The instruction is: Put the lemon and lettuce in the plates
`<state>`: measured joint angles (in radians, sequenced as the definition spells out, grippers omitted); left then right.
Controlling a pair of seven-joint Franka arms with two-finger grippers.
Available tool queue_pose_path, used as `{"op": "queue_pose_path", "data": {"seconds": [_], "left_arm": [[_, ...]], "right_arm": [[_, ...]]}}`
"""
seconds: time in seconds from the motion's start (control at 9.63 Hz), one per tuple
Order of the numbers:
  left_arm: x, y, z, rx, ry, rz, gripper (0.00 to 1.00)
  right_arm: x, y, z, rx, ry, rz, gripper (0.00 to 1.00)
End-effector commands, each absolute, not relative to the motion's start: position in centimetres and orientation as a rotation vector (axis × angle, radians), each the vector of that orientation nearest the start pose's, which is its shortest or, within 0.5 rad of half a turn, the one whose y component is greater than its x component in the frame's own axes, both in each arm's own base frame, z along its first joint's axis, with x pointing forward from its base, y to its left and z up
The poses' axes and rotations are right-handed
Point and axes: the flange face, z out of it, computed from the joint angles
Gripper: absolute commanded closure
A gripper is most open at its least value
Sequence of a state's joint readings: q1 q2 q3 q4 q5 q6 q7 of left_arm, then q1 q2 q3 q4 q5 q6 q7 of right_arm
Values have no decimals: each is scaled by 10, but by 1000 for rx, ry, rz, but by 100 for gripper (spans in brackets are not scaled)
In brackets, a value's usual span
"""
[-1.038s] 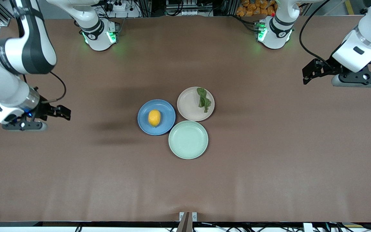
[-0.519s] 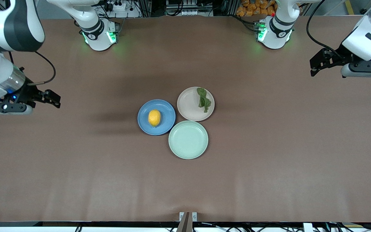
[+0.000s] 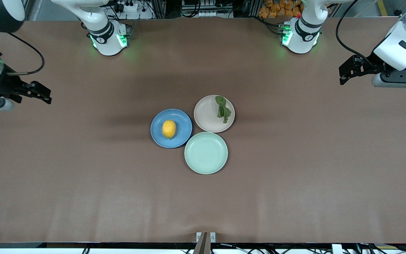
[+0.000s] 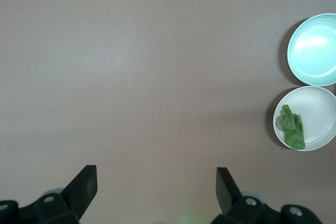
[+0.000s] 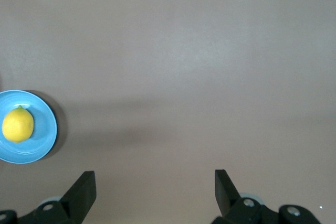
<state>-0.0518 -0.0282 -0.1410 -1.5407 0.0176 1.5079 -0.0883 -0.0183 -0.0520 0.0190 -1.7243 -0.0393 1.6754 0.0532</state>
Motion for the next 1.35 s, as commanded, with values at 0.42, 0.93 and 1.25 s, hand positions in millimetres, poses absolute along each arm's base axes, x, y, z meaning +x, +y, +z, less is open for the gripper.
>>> {"op": "queue_pose_path", "data": {"seconds": [0.42,0.93,1.25], "left_arm": [[531,-96,655,-3109,200,20,0],[529,-95,667,-3112,197,-21,0],[532,-78,667,-3187,141,-7,0]], "right_arm": [[550,-27,642,-3108,168,-110,0],[553,-6,644,-3119,109,-45,0],[554,-7,644,-3128,109,-7,0]]}}
